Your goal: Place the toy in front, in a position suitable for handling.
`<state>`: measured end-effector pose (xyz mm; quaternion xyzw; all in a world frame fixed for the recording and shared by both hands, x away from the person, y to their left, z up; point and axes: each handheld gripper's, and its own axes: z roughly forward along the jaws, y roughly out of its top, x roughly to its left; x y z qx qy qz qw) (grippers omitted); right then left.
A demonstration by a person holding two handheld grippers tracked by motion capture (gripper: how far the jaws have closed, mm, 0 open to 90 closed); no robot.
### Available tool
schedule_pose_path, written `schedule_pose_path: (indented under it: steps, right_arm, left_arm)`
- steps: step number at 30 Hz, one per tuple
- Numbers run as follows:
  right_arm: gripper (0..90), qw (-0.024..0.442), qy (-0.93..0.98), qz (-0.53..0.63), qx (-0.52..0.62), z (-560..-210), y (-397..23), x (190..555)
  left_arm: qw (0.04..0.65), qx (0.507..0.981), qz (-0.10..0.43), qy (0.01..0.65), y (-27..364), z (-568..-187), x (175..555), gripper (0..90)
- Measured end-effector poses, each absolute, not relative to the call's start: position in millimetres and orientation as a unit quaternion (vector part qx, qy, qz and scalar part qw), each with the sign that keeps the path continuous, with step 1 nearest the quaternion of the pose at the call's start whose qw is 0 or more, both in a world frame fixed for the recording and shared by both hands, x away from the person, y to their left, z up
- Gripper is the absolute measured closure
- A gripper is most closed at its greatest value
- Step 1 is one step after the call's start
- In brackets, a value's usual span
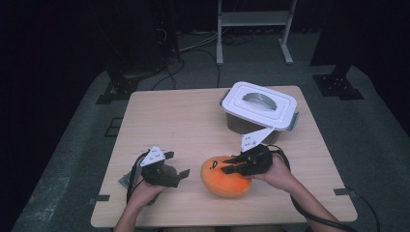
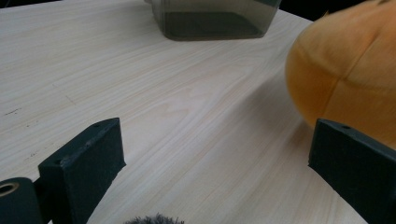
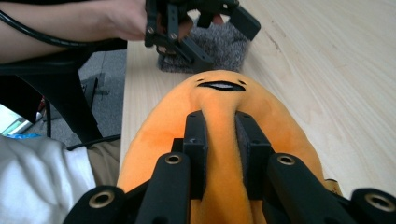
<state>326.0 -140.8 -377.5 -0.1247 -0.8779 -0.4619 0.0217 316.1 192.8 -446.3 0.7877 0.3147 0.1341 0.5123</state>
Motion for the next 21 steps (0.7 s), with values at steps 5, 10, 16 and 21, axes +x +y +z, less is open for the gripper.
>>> schedule_pose_path:
  steps: [5,10,16,21]
  right_arm:
    - [75.5,0.012,-0.883,-0.454,-0.119,-389.8,-136.8,327.4]
    - [71.5,-0.002,-0.887,-0.450,-0.100,-403.8,-133.9,323.4]
    - [58.0,0.004,-0.879,-0.466,-0.099,-411.7,-137.1,318.7]
    - [44.5,-0.004,-0.867,-0.486,-0.106,-409.5,-149.9,313.4]
  left_arm:
    - [0.512,0.788,0.136,0.314,194.6,-446.1,316.9,2.5]
    - [0.511,0.789,0.134,0.315,194.9,-446.6,317.3,2.5]
    - [0.509,0.791,0.131,0.313,194.0,-447.2,317.2,2.8]
    - [0.509,0.791,0.131,0.313,194.9,-447.3,317.5,3.0]
